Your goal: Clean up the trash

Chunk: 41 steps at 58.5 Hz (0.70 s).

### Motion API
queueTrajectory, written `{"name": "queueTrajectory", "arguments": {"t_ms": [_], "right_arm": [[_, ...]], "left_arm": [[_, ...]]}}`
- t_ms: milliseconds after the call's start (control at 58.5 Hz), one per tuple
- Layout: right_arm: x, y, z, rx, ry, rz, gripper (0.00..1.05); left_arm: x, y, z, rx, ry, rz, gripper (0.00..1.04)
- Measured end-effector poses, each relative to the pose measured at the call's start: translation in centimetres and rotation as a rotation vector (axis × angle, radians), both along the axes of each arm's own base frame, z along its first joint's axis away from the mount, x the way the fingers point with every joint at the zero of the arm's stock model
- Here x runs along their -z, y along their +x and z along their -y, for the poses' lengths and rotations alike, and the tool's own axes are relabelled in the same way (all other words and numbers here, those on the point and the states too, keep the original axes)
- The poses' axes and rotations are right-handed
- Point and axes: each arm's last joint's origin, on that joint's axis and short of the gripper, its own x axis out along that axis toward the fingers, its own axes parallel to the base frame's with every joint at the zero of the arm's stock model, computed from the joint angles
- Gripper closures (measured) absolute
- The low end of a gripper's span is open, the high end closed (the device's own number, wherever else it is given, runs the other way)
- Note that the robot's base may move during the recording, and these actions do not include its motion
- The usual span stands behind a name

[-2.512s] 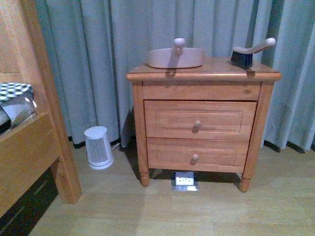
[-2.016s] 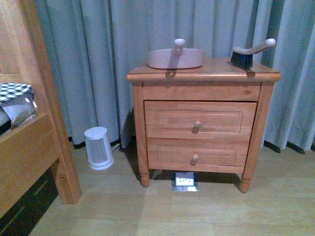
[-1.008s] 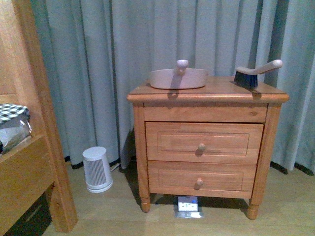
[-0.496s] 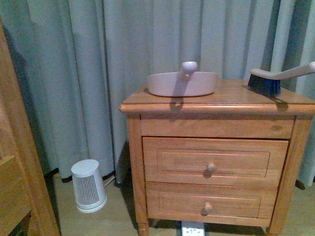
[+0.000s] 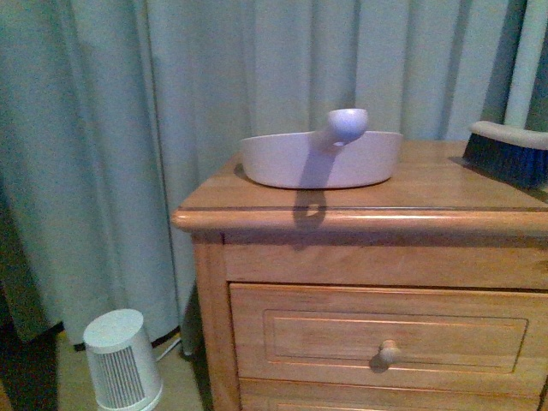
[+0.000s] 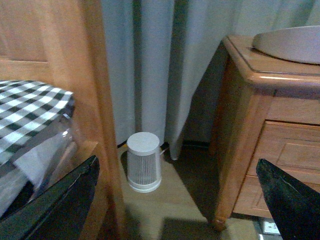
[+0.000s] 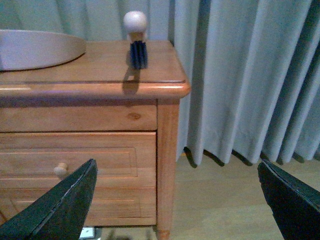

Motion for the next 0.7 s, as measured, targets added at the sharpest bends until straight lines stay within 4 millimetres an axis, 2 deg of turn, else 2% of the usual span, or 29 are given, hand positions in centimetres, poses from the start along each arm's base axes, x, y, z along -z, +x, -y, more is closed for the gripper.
{"name": "queueTrajectory", "arguments": {"t_ms": [649, 701], "right_arm": [[0.0, 0.0, -0.01, -0.003, 0.0, 0.0, 0.07], [0.0, 0.0, -0.01, -0.003, 0.0, 0.0, 0.07]], "left_arm": [[0.0, 0.0, 0.0, 0.0, -0.001, 0.0, 0.08], [0.05, 0.06, 0.12, 0.068, -0.067, -0.079, 0.08]]}}
